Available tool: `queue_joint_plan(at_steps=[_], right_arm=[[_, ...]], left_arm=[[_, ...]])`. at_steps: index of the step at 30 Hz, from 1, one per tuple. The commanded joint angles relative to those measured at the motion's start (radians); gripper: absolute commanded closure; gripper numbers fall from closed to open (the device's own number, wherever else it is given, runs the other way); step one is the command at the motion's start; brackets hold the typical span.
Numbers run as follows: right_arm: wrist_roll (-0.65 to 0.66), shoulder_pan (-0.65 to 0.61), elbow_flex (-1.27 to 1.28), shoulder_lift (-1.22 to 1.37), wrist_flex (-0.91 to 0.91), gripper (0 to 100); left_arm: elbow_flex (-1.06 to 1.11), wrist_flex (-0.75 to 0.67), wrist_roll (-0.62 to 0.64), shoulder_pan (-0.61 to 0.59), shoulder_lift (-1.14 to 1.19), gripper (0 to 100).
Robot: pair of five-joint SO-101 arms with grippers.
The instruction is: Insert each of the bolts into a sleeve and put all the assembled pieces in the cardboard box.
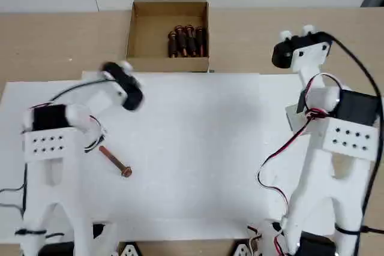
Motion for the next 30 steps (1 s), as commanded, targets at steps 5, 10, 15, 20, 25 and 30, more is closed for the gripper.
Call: queue_joint_plan(at_steps=[5, 10, 15, 20, 25, 30], right_arm=[[-0.008, 0.004, -0.003, -0.036, -0.002, 98.9], [-0.008, 0.004, -0.003, -0.036, -0.002, 98.9], [-0.008, 0.004, -0.003, -0.036, 0.005, 98.9], [-0.008, 0.004, 0.000, -0.036, 0.005, 99.0], [-0.008, 0.004, 0.002, -0.036, 0.007, 99.1], [-0.008, 0.004, 0.002, -0.035, 0.007, 99.1]], left_arm=[[-0.038, 0.018, -0.345, 0.032, 0.068, 92], [-0.042, 0.018, -0.528, 0.028, 0.137, 92], [-0.044, 0.017, -0.609, 0.035, 0.196, 87], [-0.045, 0.014, -0.697, 0.035, 0.262, 87], [-0.045, 0.011, -0.755, 0.037, 0.310, 87], [-0.047, 0.011, -0.761, 0.078, 0.339, 87]])
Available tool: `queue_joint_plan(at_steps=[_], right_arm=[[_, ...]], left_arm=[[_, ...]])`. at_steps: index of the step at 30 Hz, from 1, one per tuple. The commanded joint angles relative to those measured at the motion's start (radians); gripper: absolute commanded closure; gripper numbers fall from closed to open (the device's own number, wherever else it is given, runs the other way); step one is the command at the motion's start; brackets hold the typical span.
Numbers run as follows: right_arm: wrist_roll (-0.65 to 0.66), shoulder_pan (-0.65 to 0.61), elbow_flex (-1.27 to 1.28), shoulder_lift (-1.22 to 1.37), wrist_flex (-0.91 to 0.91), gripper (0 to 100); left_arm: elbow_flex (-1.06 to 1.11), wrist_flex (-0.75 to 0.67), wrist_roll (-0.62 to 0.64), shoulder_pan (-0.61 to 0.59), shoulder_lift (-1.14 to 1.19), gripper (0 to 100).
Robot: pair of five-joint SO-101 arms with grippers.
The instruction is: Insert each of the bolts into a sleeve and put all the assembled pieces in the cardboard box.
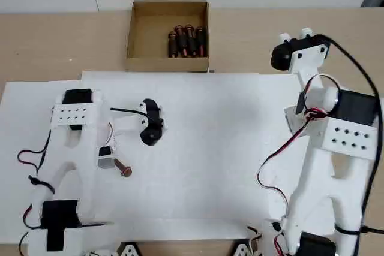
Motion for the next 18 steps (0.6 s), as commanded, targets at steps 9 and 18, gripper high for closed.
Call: queue_joint_plan(at_steps=[9, 18], right_arm=[[-0.009, 0.004, -0.005, -0.035, 0.008, 99.1], [-0.009, 0.004, -0.005, -0.036, 0.013, 99.1]], left_arm=[[-0.036, 0.009, -0.379, 0.057, 0.012, 87], [-0.038, 0.003, -0.405, 0.057, 0.089, 87]])
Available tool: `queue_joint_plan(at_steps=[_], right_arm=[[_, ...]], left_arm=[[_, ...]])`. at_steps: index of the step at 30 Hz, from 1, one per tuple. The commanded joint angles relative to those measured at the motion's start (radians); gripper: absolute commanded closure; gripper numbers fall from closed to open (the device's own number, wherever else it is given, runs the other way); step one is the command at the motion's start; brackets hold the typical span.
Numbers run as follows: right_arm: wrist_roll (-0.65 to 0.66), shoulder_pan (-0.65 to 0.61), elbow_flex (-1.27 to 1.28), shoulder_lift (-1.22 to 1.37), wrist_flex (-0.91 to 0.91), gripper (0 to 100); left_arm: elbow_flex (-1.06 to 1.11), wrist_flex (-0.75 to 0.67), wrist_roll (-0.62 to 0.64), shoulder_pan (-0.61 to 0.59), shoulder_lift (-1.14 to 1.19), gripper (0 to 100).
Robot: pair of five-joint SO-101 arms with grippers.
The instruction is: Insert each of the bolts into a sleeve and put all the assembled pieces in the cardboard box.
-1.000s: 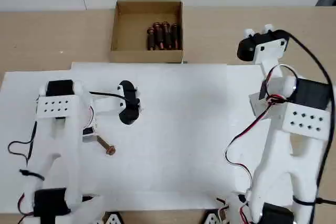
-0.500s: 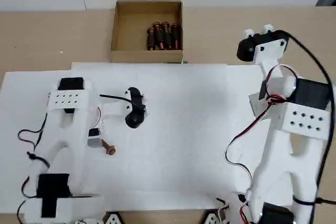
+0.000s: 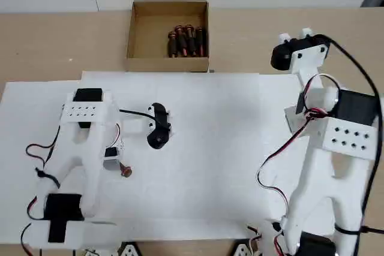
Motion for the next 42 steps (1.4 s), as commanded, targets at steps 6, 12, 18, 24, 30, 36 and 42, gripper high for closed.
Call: queue_joint_plan(at_steps=[6, 12, 18, 24, 30, 36, 42], right_arm=[[-0.009, 0.004, -0.008, -0.036, 0.028, 99.1], [-0.009, 0.002, -0.008, -0.036, 0.028, 99.1], [-0.009, 0.002, -0.008, -0.036, 0.028, 99.1], [-0.009, -0.027, -0.006, -0.036, 0.028, 99.1], [-0.048, -0.050, -0.006, -0.036, 0.028, 99.1], [-0.051, -0.062, -0.005, -0.036, 0.028, 99.1], [-0.051, -0.061, -0.005, -0.036, 0.030, 99.1]], left_arm=[[-0.104, 0.012, -0.404, 0.009, 0.115, 87], [-0.111, 0.014, -0.404, 0.009, 0.164, 87], [-0.111, 0.014, -0.371, 0.037, 0.224, 88], [-0.111, 0.011, -0.341, 0.066, 0.239, 88], [-0.163, 0.071, -0.338, 0.080, 0.239, 89], [-0.228, 0.150, -0.339, 0.101, 0.247, 93], [-0.225, 0.153, -0.339, 0.098, 0.250, 97]])
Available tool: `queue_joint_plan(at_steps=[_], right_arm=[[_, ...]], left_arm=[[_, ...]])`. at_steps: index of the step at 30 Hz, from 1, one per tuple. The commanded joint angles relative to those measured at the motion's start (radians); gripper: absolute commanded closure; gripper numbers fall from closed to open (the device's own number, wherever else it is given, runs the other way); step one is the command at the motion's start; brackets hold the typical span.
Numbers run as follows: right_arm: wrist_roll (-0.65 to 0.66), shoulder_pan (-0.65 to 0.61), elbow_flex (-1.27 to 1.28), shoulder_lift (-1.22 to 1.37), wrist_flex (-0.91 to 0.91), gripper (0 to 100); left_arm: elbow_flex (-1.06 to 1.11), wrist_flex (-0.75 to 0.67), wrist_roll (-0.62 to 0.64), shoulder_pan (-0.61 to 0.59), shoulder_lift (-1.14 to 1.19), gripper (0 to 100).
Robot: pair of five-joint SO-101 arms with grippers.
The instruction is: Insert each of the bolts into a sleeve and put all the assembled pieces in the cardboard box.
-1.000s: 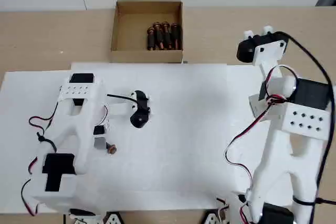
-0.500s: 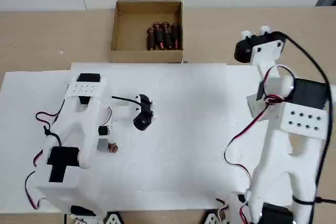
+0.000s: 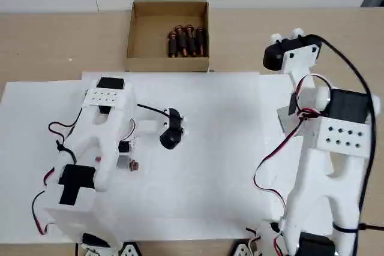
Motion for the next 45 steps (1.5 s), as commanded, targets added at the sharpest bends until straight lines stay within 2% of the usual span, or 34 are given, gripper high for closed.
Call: queue_joint_plan(at_steps=[1, 11, 14, 19, 29, 35, 45], right_arm=[[-0.012, -0.007, -0.005, -0.036, 0.010, 99.1], [-0.011, -0.008, -0.006, -0.036, 0.021, 99.1], [-0.011, -0.008, -0.006, -0.036, 0.022, 99.1], [-0.011, -0.008, -0.006, -0.038, 0.022, 99.1], [-0.011, -0.008, -0.009, -0.038, 0.022, 99.1], [-0.005, -0.008, -0.009, -0.128, 0.021, 99.2], [-0.003, -0.008, -0.003, -0.189, 0.024, 99.3]], left_arm=[[-0.028, 0.020, -0.347, 0.000, -0.003, 98], [0.090, 0.015, -0.345, -0.003, -0.003, 97], [0.113, 0.014, -0.334, -0.003, -0.003, 94], [0.154, -0.077, -0.269, -0.003, -0.003, 91], [0.165, -0.083, -0.262, 0.003, -0.005, 99], [0.071, 0.061, -0.259, 0.003, -0.014, 100], [-0.114, 0.057, -0.127, 0.000, -0.026, 100]])
